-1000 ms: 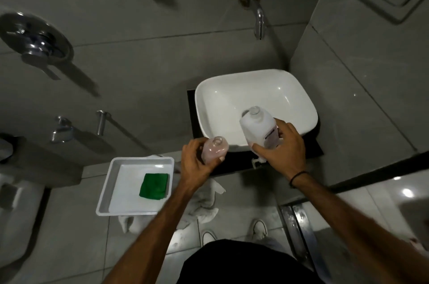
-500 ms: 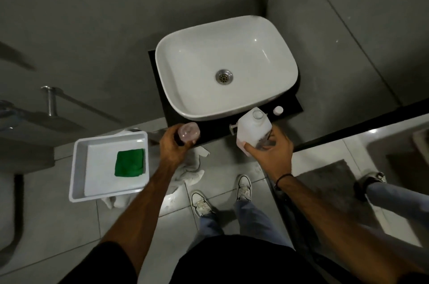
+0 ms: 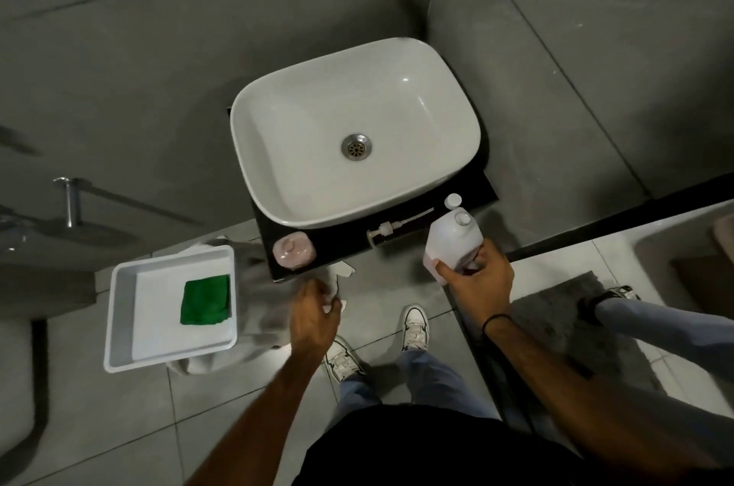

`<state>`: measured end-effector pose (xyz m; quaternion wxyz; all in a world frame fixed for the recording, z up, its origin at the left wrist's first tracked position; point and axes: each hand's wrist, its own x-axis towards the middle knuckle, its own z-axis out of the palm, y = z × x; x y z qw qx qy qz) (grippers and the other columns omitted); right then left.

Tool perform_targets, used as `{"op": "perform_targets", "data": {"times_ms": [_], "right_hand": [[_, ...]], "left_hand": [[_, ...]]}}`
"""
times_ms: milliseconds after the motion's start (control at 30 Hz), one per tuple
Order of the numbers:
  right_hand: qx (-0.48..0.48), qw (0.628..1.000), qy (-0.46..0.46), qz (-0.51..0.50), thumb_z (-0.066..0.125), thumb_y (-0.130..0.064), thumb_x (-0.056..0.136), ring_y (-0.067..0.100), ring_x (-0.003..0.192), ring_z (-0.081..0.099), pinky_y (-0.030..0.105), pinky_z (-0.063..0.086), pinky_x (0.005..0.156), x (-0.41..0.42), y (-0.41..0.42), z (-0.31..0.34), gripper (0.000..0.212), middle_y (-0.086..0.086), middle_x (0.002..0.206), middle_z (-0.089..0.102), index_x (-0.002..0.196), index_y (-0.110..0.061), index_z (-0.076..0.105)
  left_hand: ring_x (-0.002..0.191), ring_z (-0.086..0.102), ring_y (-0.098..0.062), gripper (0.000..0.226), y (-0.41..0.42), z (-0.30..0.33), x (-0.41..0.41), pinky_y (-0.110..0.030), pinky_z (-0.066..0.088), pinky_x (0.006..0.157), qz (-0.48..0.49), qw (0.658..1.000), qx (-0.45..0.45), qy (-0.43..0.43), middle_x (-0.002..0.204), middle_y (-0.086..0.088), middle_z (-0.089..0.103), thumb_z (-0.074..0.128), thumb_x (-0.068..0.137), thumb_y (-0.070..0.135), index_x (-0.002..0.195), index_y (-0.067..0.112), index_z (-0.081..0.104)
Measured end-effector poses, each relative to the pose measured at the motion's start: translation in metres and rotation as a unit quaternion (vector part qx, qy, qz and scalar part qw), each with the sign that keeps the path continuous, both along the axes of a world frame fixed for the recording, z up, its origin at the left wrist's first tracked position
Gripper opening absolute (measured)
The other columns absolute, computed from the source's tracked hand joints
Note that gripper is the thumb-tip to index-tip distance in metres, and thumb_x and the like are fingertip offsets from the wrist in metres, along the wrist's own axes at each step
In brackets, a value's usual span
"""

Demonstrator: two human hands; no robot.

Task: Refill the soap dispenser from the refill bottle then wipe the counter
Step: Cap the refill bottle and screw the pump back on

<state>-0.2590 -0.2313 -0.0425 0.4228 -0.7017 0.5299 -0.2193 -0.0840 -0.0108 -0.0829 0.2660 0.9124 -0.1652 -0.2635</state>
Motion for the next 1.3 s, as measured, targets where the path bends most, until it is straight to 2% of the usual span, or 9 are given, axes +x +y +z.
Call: {"op": "perform_targets", "data": {"times_ms": [67, 167, 333, 433, 533, 633, 767, 900, 1300], "right_hand": [[0.004, 1.000, 0.016, -0.007, 0.094, -0.042, 0.054, 0.019, 0.103, 0.066, 0.023, 0.059, 0.076, -0.010, -0.015, -0.004, 0.071, 0.002, 0.114, 0.068, 0.113, -0.020, 0.062], [0.006, 1.000, 0.024, -0.010, 0.094, -0.043, 0.053, 0.020, 0.107, 0.064, 0.046, 0.062, 0.083, -0.023, -0.035, -0.010, 0.074, 0.001, 0.117, 0.067, 0.116, -0.025, 0.059], [0.008, 0.998, 0.051, -0.020, 0.094, -0.044, 0.055, 0.008, 0.111, 0.058, 0.047, 0.059, 0.094, -0.044, -0.062, -0.023, 0.078, -0.005, 0.123, 0.064, 0.121, -0.034, 0.054], [0.018, 0.998, 0.064, -0.012, 0.094, -0.042, 0.057, 0.009, 0.111, 0.057, 0.046, 0.059, 0.093, -0.056, -0.073, -0.030, 0.077, -0.008, 0.122, 0.062, 0.122, -0.032, 0.054], [0.017, 0.995, 0.099, 0.023, 0.091, -0.046, 0.060, 0.015, 0.114, 0.059, 0.038, 0.056, 0.095, -0.066, -0.082, -0.036, 0.076, -0.004, 0.122, 0.062, 0.124, -0.028, 0.055], [0.027, 0.992, 0.116, 0.050, 0.091, -0.051, 0.060, 0.013, 0.113, 0.059, 0.037, 0.056, 0.096, -0.072, -0.088, -0.039, 0.076, -0.005, 0.121, 0.062, 0.124, -0.028, 0.056], [0.042, 0.991, 0.112, 0.062, 0.092, -0.049, 0.061, 0.016, 0.116, 0.060, 0.044, 0.056, 0.097, -0.076, -0.089, -0.040, 0.076, -0.004, 0.122, 0.062, 0.125, -0.027, 0.056], [0.048, 0.981, 0.145, 0.117, 0.087, -0.053, 0.066, 0.017, 0.113, 0.061, 0.040, 0.055, 0.100, -0.068, -0.091, -0.038, 0.073, -0.003, 0.122, 0.063, 0.125, -0.027, 0.053], [-0.031, 0.938, 0.217, 0.267, 0.077, -0.054, 0.073, 0.017, 0.114, 0.056, 0.030, 0.052, 0.096, -0.046, -0.088, -0.031, 0.068, -0.001, 0.119, 0.062, 0.129, -0.025, 0.053]], "left_hand": [[0.080, 0.064, -0.022, 0.013, -0.032, 0.006, -0.013, -0.032, 0.052, 0.067, -0.072, 0.997, -0.030, -0.016, 0.089, 0.001, 0.059, 0.071, 0.089, 0.016, 0.097, 0.013, 0.062], [0.087, 0.065, -0.022, 0.014, -0.095, 0.018, -0.021, -0.035, 0.056, 0.078, -0.167, 0.981, -0.083, -0.051, 0.104, -0.005, 0.065, 0.066, 0.093, 0.013, 0.107, 0.010, 0.067], [0.123, 0.059, -0.038, 0.042, -0.216, 0.027, -0.026, -0.042, 0.051, 0.103, -0.321, 0.935, -0.120, -0.093, 0.135, -0.019, 0.060, 0.060, 0.093, -0.001, 0.135, 0.002, 0.060], [0.142, 0.042, -0.035, 0.054, -0.273, 0.013, -0.027, -0.041, 0.039, 0.116, -0.406, 0.906, -0.031, -0.111, 0.159, -0.016, 0.039, 0.054, 0.100, 0.006, 0.152, 0.012, 0.044], [0.136, 0.044, -0.034, 0.043, -0.297, -0.002, -0.031, -0.041, 0.045, 0.111, -0.483, 0.849, 0.104, -0.185, 0.154, -0.013, 0.042, 0.050, 0.103, 0.012, 0.146, 0.018, 0.052], [0.130, 0.047, -0.035, 0.041, -0.298, -0.007, -0.034, -0.041, 0.048, 0.105, -0.506, 0.822, 0.130, -0.228, 0.145, -0.015, 0.046, 0.050, 0.101, 0.009, 0.141, 0.017, 0.056], [0.112, 0.063, -0.031, 0.033, -0.281, 0.021, -0.040, -0.035, 0.053, 0.093, -0.347, 0.927, -0.095, -0.105, 0.125, -0.017, 0.063, 0.064, 0.094, 0.010, 0.127, 0.007, 0.065], [0.081, 0.067, -0.009, 0.024, -0.253, 0.060, -0.050, -0.007, 0.049, 0.073, -0.230, 0.946, -0.226, -0.014, 0.098, 0.001, 0.074, 0.077, 0.089, 0.025, 0.109, 0.014, 0.074], [0.095, 0.072, -0.027, 0.044, -0.233, 0.095, -0.049, -0.037, 0.057, 0.081, -0.367, 0.915, 0.063, -0.154, 0.103, -0.010, 0.076, 0.060, 0.095, 0.052, 0.103, 0.010, 0.072]]}}
